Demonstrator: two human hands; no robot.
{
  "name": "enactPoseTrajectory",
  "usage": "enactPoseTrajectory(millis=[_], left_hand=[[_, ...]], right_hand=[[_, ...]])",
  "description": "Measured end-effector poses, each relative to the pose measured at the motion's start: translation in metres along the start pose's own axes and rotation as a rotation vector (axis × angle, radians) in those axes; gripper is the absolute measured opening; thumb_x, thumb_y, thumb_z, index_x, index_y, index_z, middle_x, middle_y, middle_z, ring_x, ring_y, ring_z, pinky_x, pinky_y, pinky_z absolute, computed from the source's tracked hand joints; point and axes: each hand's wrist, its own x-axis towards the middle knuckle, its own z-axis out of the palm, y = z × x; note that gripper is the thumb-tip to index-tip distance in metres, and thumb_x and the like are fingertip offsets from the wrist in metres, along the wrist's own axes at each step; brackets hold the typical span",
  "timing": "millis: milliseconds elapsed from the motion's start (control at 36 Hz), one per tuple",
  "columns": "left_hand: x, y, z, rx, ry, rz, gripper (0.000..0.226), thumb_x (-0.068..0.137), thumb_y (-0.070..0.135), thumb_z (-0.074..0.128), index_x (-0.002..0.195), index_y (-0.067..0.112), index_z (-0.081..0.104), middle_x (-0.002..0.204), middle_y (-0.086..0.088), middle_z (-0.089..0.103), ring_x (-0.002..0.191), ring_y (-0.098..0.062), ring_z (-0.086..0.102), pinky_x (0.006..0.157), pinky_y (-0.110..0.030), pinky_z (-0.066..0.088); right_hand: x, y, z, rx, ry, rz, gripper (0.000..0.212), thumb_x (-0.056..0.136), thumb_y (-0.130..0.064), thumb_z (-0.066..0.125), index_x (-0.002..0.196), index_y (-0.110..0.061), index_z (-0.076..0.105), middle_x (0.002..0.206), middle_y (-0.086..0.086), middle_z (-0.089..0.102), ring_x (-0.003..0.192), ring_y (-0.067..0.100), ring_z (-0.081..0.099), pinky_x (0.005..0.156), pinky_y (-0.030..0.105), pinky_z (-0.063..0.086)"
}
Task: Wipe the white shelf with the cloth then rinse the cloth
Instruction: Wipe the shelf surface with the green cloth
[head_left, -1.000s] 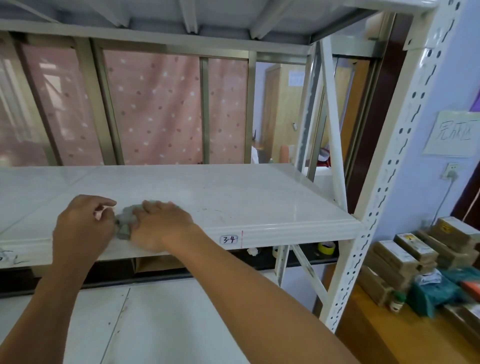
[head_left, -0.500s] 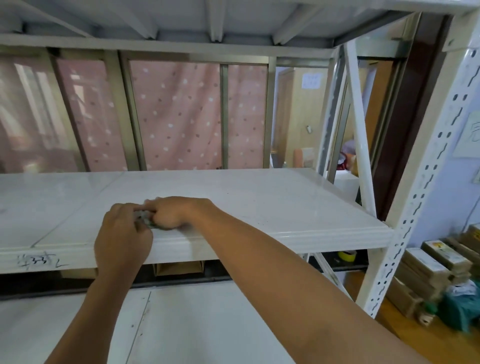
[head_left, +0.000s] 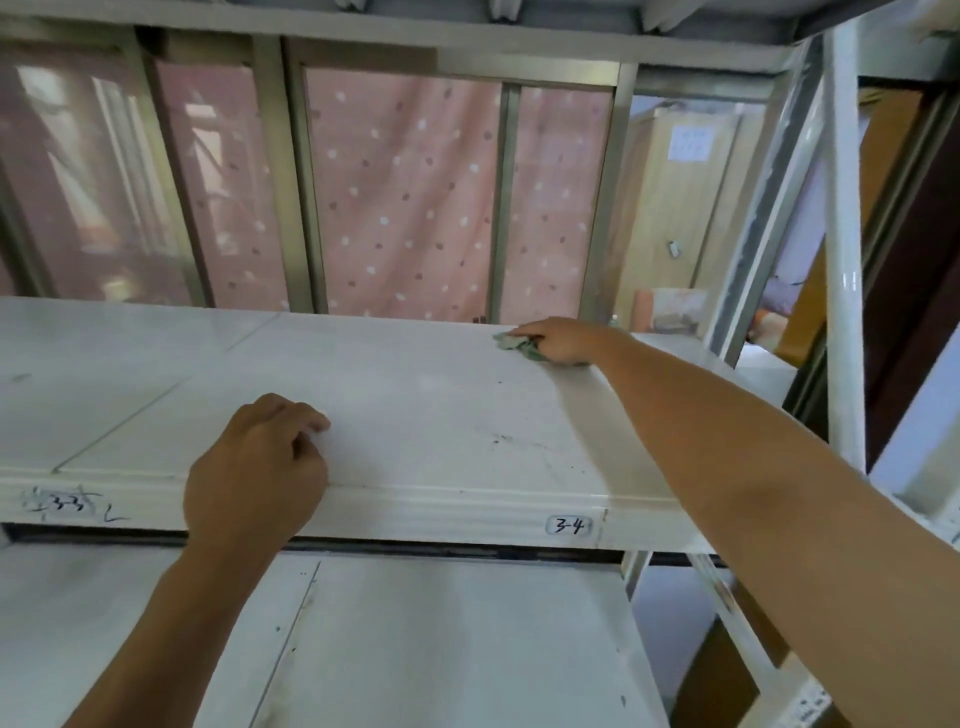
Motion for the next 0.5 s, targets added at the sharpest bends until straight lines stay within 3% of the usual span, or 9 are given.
enactPoseTrajectory(millis=[56, 167, 250, 333, 417, 500], left_hand=[[0.000, 0.000, 0.000, -0.002, 0.004, -0.010, 0.029, 0.086, 0.000, 0.054, 0.095, 0.020, 0.074, 0.105, 0.004, 0.066, 0.091, -0.023, 0.061, 0.066, -0.033, 0.044], [0.000, 0.003, -0.002, -0.007, -0.012, -0.049, 0.030, 0.086, 0.003, 0.053, 0.095, 0.024, 0.073, 0.109, 0.006, 0.064, 0.098, -0.026, 0.059, 0.071, -0.034, 0.041], [0.000, 0.005, -0.003, -0.013, -0.029, -0.057, 0.031, 0.086, 0.003, 0.052, 0.095, 0.024, 0.073, 0.110, 0.005, 0.064, 0.097, -0.026, 0.058, 0.072, -0.035, 0.041], [-0.001, 0.006, -0.005, -0.023, -0.044, -0.055, 0.030, 0.087, 0.003, 0.052, 0.097, 0.022, 0.073, 0.111, 0.003, 0.063, 0.097, -0.025, 0.058, 0.072, -0.036, 0.042], [-0.001, 0.008, -0.006, -0.027, -0.046, -0.045, 0.029, 0.088, 0.002, 0.052, 0.097, 0.019, 0.073, 0.111, 0.001, 0.064, 0.099, -0.026, 0.057, 0.072, -0.038, 0.043], [-0.003, 0.009, -0.007, -0.032, -0.045, -0.042, 0.030, 0.088, 0.000, 0.051, 0.097, 0.018, 0.073, 0.111, 0.001, 0.064, 0.101, -0.027, 0.057, 0.071, -0.039, 0.044]], right_hand=[[-0.003, 0.010, 0.001, 0.006, 0.006, 0.014, 0.048, 0.106, -0.020, 0.033, 0.148, -0.040, 0.044, 0.159, 0.002, 0.037, 0.136, 0.029, 0.042, 0.108, 0.033, 0.030], [-0.026, 0.005, 0.003, 0.025, -0.059, -0.095, 0.049, 0.107, -0.021, 0.032, 0.151, -0.044, 0.037, 0.160, -0.009, 0.033, 0.139, 0.021, 0.041, 0.101, 0.022, 0.029], [-0.058, -0.011, 0.008, 0.082, -0.150, -0.223, 0.052, 0.107, -0.018, 0.031, 0.151, -0.045, 0.035, 0.160, -0.022, 0.026, 0.146, 0.006, 0.029, 0.119, 0.023, 0.020], [-0.094, -0.030, 0.016, 0.119, -0.216, -0.367, 0.052, 0.108, -0.014, 0.033, 0.154, -0.039, 0.033, 0.161, -0.022, 0.023, 0.147, 0.000, 0.021, 0.122, 0.021, 0.010], [-0.118, -0.032, 0.021, 0.131, -0.215, -0.400, 0.051, 0.108, -0.016, 0.034, 0.154, -0.038, 0.031, 0.160, -0.023, 0.025, 0.145, -0.002, 0.024, 0.120, 0.018, 0.013], [-0.130, -0.013, 0.016, 0.154, -0.134, -0.301, 0.049, 0.108, -0.021, 0.035, 0.151, -0.044, 0.035, 0.157, -0.025, 0.031, 0.142, 0.002, 0.032, 0.117, 0.021, 0.022]])
